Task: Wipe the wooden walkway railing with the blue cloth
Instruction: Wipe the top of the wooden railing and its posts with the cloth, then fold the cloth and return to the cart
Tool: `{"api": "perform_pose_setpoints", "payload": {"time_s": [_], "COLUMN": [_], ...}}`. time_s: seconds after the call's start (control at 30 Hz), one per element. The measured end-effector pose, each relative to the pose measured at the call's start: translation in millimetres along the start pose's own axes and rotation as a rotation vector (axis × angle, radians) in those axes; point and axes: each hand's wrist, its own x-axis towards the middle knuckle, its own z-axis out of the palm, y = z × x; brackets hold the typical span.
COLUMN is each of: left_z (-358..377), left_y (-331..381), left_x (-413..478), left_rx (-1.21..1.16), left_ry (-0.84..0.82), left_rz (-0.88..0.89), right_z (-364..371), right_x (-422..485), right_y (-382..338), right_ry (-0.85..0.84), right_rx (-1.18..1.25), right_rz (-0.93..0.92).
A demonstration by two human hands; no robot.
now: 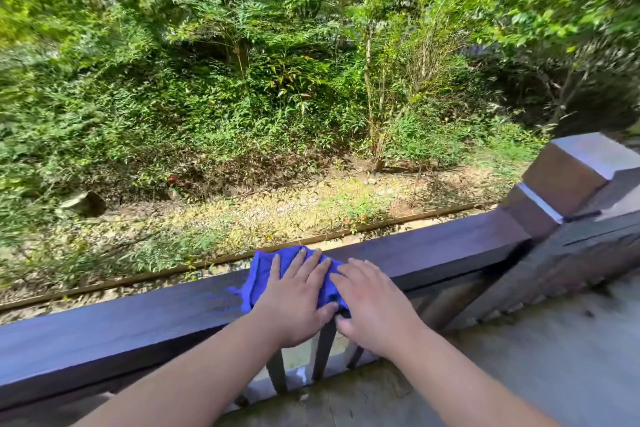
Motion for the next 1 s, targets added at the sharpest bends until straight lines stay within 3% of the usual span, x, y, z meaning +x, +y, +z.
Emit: {"api": "perform_pose_setpoints", "payload": {"time_s": [0.1,0.3,0.47,0.57,0.83,1.0], "left_z": [-15.9,-47.0,-87.4,-114.7,-160.6,-158.0], "left_y": [-22.5,-54.2,-64.1,-63.0,-7.4,63.3], "left_x": [-11.6,-29.2,-21.2,-10.4,28.0,49.3], "left_rx": [-0.105,0.012,0.021,0.012,0.08,0.063], "left_ry": [-0.014,-0.041,0.009,0.028,0.072,-0.017], "left_rz": [0.067,0.094,0.041,0.101,0.39,0.573], "right_z": [-2.1,-20.0,-48.7,-69.3,-118.5,-127.9], "right_x": [4.4,19.6,30.2,29.2,-16.8,-77.4], "right_y": [-5.7,-20.4,-30.7,-28.3,-9.5,5.1], "right_ry": [0.048,0.047,0.002,0.04,0.116,0.197], "right_rx": [-0.011,0.022,0.142,0.165,0.162,0.172], "right_rz": [0.006,0.04,0.198,0.29,0.577,0.766]}}
